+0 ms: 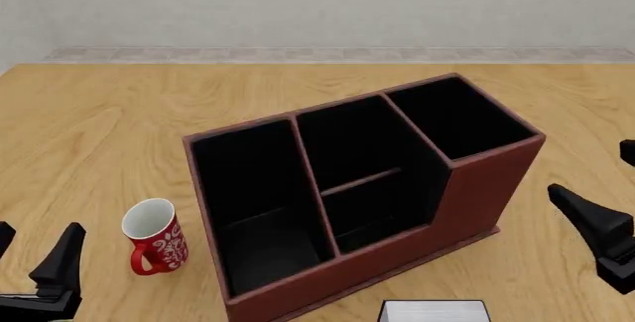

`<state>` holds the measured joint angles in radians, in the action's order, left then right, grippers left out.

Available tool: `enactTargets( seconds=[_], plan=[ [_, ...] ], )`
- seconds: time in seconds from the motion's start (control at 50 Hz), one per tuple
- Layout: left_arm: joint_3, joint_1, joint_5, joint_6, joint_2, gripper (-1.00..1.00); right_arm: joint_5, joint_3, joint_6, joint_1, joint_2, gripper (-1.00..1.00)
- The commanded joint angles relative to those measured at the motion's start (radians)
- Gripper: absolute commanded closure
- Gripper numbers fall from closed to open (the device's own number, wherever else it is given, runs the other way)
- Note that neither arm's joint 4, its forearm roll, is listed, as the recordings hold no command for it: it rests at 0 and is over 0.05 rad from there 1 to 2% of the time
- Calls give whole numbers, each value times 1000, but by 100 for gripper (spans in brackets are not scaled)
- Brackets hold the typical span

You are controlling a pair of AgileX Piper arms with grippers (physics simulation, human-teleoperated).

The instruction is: Pick up the book and place it in the right compartment of the caddy.

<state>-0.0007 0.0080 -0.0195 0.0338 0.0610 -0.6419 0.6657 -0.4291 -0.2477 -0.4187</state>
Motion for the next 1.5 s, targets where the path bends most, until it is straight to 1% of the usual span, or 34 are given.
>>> enactTargets(
  seconds=[0.02,0.06,0.1,0.14,0.16,0.18,0.26,0.28,0.32,0.34,0.38,0.46,0.54,0.66,0.68,0.72,0.78,0.8,0.82,0.84,0.86,0.9,0.96,0.98,1.02,1.1,1.16,1.24,1.28,1.3,1.32,1.36,1.42,1.5],
  plan=[
    [0,6,-16,7,18,-100,-182,151,-88,-43,-67,-100],
    [0,7,-18,7,21,-100,-206,167,-99,-48,-72,-100],
    [0,9,-19,5,24,-100,-237,166,-124,-49,-82,-100],
    [0,7,-22,6,29,-100,-272,191,-125,-69,-90,-100],
    [0,8,-26,6,33,-100,-286,209,-130,-62,-96,-100],
    [0,4,-29,10,38,-100,-304,217,-146,-60,-103,-100],
    [0,-2,-33,12,41,-100,-362,268,-158,-76,-132,-100],
    [0,-1,-33,10,41,-100,-374,268,-172,-75,-136,-100],
    [0,-2,-31,10,39,-100,-382,283,-166,-80,-143,-100],
    [0,-3,-28,9,36,-100,-401,293,-179,-84,-152,-100],
    [0,-4,-24,8,32,-100,-409,301,-176,-95,-162,-100],
    [0,-5,-19,7,29,-100,-437,305,-194,-119,-188,-100],
    [0,-6,-21,7,30,-100,-471,339,-192,-155,-220,-100],
    [0,-4,-26,8,38,-100,-501,374,-195,-183,-239,-100],
    [1,-3,-30,9,44,-100,-507,377,-189,-195,-243,-100],
    [0,1,-43,14,62,-100,-525,372,-170,-250,-248,-100],
    [0,-5,-59,12,79,-100,-535,391,-181,-251,-253,-100],
    [0,-5,-63,8,82,-100,-542,394,-182,-265,-254,-100],
    [0,-5,-68,4,86,-100,-549,407,-163,-296,-263,-100],
    [0,-4,-71,7,90,-100,-557,410,-159,-320,-267,-100],
    [0,-4,-72,7,91,-100,-557,410,-159,-320,-267,-100],
    [0,-5,-78,7,97,-100,-569,419,-131,-378,-280,-100],
    [0,-5,-78,9,97,-100,-571,422,-124,-382,-283,-100],
    [1,-3,-76,8,94,-100,-576,426,-120,-407,-294,-100],
    [0,0,-73,9,93,-100,-575,432,-115,-418,-303,-100],
    [0,3,-77,11,99,-100,-577,409,-115,-429,-313,-100],
    [1,4,-79,11,99,-100,-577,410,-83,-469,-337,-100],
    [1,5,-76,11,99,-100,-578,412,-64,-507,-359,-100],
    [1,5,-77,12,100,-100,-578,427,-37,-541,-378,-100],
    [1,5,-79,12,102,-100,-578,429,-14,-573,-390,-100],
    [1,5,-79,12,102,-100,-578,429,-14,-573,-390,-100],
    [1,4,-83,13,108,-100,-578,427,13,-599,-402,-100],
    [1,1,-95,15,120,-100,-578,429,32,-623,-416,-100],
    [1,2,-106,18,129,-100,-578,433,39,-638,-430,-100]
  ],
)
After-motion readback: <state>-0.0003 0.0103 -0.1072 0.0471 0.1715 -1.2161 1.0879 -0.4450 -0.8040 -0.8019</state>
